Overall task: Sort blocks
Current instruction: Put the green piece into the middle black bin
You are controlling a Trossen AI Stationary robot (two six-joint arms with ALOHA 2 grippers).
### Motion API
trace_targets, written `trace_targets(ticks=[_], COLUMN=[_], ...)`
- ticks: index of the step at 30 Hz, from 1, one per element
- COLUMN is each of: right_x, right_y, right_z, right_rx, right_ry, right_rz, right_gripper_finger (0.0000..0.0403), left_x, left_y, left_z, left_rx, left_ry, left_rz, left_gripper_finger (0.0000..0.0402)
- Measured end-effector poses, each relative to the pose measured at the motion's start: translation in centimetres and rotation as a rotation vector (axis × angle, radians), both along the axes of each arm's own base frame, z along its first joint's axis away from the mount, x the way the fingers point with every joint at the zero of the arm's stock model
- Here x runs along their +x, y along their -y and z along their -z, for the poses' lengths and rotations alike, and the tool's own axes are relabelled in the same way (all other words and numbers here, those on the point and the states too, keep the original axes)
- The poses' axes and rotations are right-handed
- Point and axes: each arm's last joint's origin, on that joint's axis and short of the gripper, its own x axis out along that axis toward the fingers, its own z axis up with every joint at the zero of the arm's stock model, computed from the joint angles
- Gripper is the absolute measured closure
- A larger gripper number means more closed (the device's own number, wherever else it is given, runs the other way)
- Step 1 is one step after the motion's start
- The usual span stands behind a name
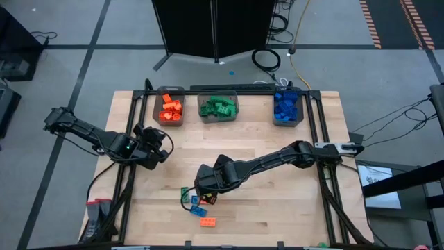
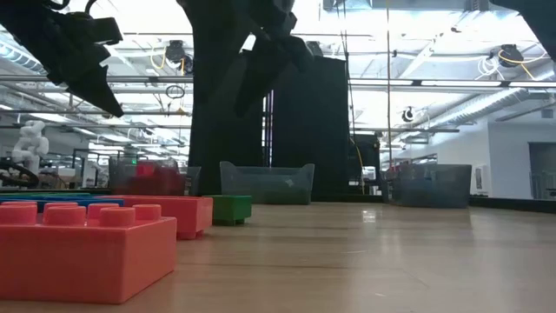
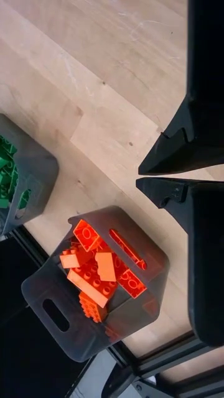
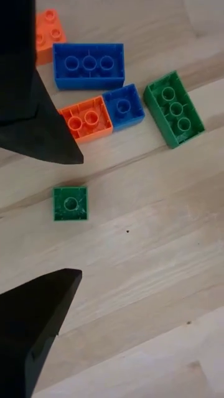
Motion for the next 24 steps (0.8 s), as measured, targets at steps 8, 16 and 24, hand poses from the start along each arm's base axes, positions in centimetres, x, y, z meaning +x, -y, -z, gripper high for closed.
trace_targets(ticks=[8, 16, 24], right_x=[0.0, 0.1, 0.7], right_y=[0.0, 0.5, 2.0], right_z=[1.7, 2.9, 3.8], right_rx=[-0.002, 0.042, 0.088], right_ry=[-0.057, -0.085, -0.091], right_rz=[-0.02, -0.051, -0.106], right_gripper_finger=[0.011, 0.011, 0.0108], left_x=[0.0, 0.0, 0.0], left_y=[0.0, 0.0, 0.0], left_z=[0.0, 0.0, 0.0], left_rx=[-0.001, -0.003, -0.004], left_ry=[0.001, 0.0, 0.002], left_rz=[-0.001, 0.0, 0.0], left_gripper_finger=[0.0378, 0.0378, 0.0378])
